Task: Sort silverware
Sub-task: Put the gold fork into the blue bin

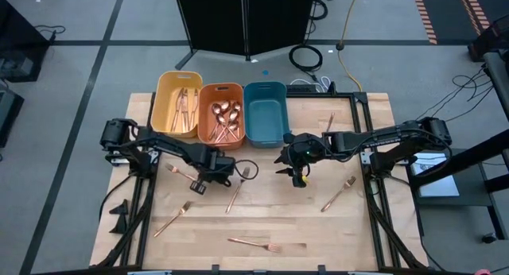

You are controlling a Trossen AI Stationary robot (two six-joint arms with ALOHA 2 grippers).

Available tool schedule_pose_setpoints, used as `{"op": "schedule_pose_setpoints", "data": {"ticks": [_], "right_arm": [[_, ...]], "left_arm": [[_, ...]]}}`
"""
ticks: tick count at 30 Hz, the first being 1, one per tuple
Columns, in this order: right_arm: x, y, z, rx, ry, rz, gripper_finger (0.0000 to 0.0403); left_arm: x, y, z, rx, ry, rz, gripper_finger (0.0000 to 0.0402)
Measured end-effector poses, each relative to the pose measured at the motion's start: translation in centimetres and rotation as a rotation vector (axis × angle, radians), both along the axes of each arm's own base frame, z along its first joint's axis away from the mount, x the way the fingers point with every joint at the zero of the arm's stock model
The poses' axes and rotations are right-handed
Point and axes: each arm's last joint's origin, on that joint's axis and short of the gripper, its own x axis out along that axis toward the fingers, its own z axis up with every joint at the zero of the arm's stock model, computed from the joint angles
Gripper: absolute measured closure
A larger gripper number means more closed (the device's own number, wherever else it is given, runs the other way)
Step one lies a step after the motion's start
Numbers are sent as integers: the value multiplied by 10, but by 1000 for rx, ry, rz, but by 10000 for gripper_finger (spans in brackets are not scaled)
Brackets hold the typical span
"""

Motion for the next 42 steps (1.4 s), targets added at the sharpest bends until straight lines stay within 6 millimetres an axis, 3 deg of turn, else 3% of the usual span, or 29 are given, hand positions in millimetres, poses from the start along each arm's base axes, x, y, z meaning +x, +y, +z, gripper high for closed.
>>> {"op": "schedule_pose_setpoints", "data": {"ticks": [11, 21, 28, 35, 42], "right_arm": [[-1, 0, -1, -1, 11, -1, 243], [-15, -5, 13, -76, 8, -140, 243], [-36, -8, 30, -105, -2, -256, 243], [-44, -9, 38, -107, -26, -279, 243], [-46, -9, 36, -80, 3, -306, 243]], "left_arm": [[12, -16, 14, 27, -30, -55, 400], [31, -44, 61, 153, -103, -164, 401], [47, -51, 102, 362, -215, -392, 401], [70, -22, 144, 701, -244, -570, 401], [85, 38, 169, 806, -225, -629, 402]]}}
